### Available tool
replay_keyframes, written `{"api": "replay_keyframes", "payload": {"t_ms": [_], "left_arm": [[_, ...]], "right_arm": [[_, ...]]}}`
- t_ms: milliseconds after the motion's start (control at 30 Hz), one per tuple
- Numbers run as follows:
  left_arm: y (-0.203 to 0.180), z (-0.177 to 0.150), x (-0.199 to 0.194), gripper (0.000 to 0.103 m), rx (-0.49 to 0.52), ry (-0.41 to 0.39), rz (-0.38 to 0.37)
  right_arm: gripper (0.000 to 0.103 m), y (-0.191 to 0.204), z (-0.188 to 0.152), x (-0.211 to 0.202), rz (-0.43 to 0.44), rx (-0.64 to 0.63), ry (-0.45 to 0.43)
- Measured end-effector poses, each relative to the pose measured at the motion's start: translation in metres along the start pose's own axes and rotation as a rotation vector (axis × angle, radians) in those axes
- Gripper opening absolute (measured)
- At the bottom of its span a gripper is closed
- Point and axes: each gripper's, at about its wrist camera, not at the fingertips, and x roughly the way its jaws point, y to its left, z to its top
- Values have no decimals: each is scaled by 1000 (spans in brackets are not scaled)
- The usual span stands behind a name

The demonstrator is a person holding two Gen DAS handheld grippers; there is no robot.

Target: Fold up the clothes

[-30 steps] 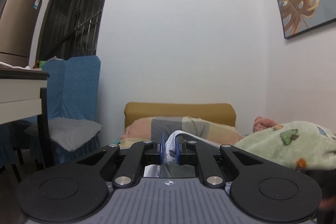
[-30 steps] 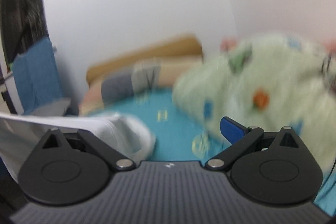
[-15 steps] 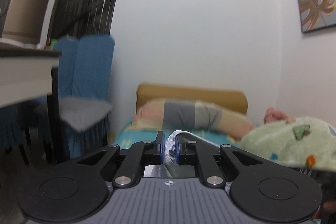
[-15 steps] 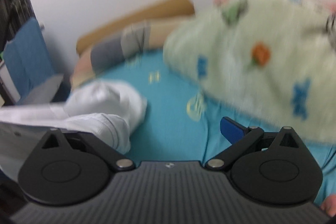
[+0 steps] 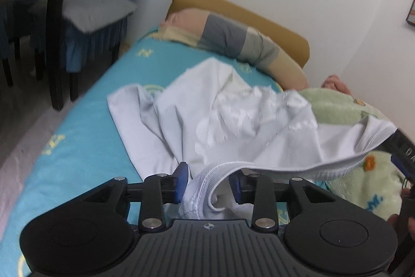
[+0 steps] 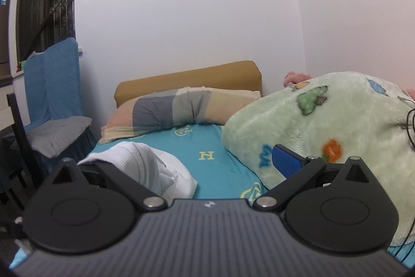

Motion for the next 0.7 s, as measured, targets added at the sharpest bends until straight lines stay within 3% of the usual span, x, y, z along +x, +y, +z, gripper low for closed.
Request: {"api": "replay_keyframes", "payload": {"t_ms": [133,200,300,500,633,700], "left_arm": [[-9,-11,19,48,74,87,97],[-6,-15,21,62,84,85,164],[-2,-17,14,65,95,43,269],[1,7,-37,67,4,-223,324],[-22,35,-95,66,30,-455,340],[-33,55,-134,60,6,-553,310]], "right_arm": [[103,-3,2,-2,-11,20,-25],[103,-5,3,-2,-16,29,-37],[103,-4,12,-5,-29,3,-38],[103,3,39,-17,-46,-58,-35],[103,8,57,-24,-57,-99,-32],[103,10,65,-28,-62,-120,-31]]}}
